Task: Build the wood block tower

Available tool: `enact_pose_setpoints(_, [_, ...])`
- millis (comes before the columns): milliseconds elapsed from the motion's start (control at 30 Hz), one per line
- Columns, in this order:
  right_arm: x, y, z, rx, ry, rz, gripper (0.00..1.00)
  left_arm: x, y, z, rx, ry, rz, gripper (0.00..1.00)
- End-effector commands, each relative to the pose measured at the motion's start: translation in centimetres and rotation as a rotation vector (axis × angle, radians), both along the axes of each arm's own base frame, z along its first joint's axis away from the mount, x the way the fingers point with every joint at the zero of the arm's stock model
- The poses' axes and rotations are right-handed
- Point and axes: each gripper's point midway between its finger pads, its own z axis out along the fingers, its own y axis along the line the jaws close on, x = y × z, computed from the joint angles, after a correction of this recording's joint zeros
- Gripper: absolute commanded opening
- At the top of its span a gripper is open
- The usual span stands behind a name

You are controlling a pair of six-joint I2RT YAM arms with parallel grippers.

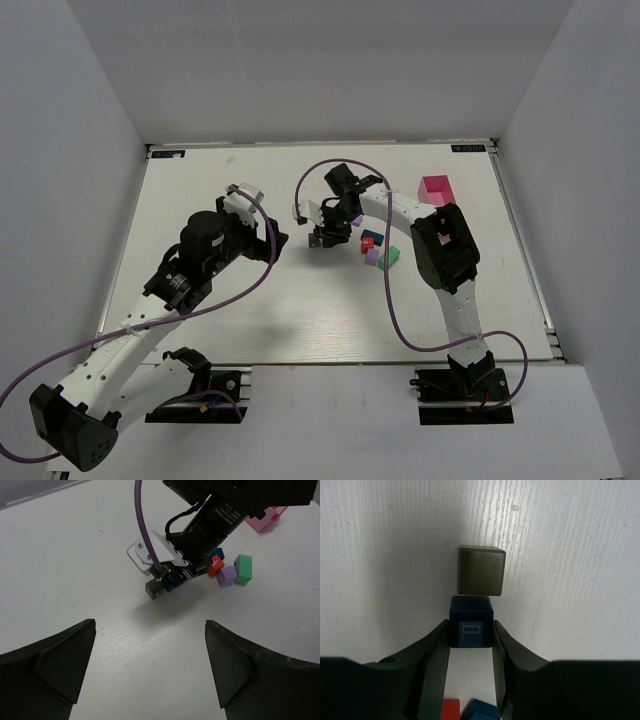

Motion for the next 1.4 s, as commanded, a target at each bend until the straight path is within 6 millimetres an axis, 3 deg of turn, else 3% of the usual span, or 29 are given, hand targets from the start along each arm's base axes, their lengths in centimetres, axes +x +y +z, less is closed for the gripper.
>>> enact_pose_setpoints(0, [0.52,0.68,-0.20,0.009,-0.003,-0.009,0.28,-0.12,0.23,0.25,-0.003,-0.008,0.008,1.00])
enact_pose_setpoints(400, [0.89,0.78,-0.57,0.001,-0.012,-0.025,0.30,-0.12,0.23,0.25,-0.003,-0.008,0.008,1.00])
enact_pose_setpoints(867, [0.86,0.40,-0.79,-0.012,-0.007,-0.031,0.42,0.04,0.49,0.25,-0.003,-0.008,0.017,1.00])
enact_pose_setpoints(1367, [0.27,0.20,-0.92,-0.019,0.013,-0.014,0.42,0.04,0.49,0.25,-0.003,-0.008,0.017,1.00])
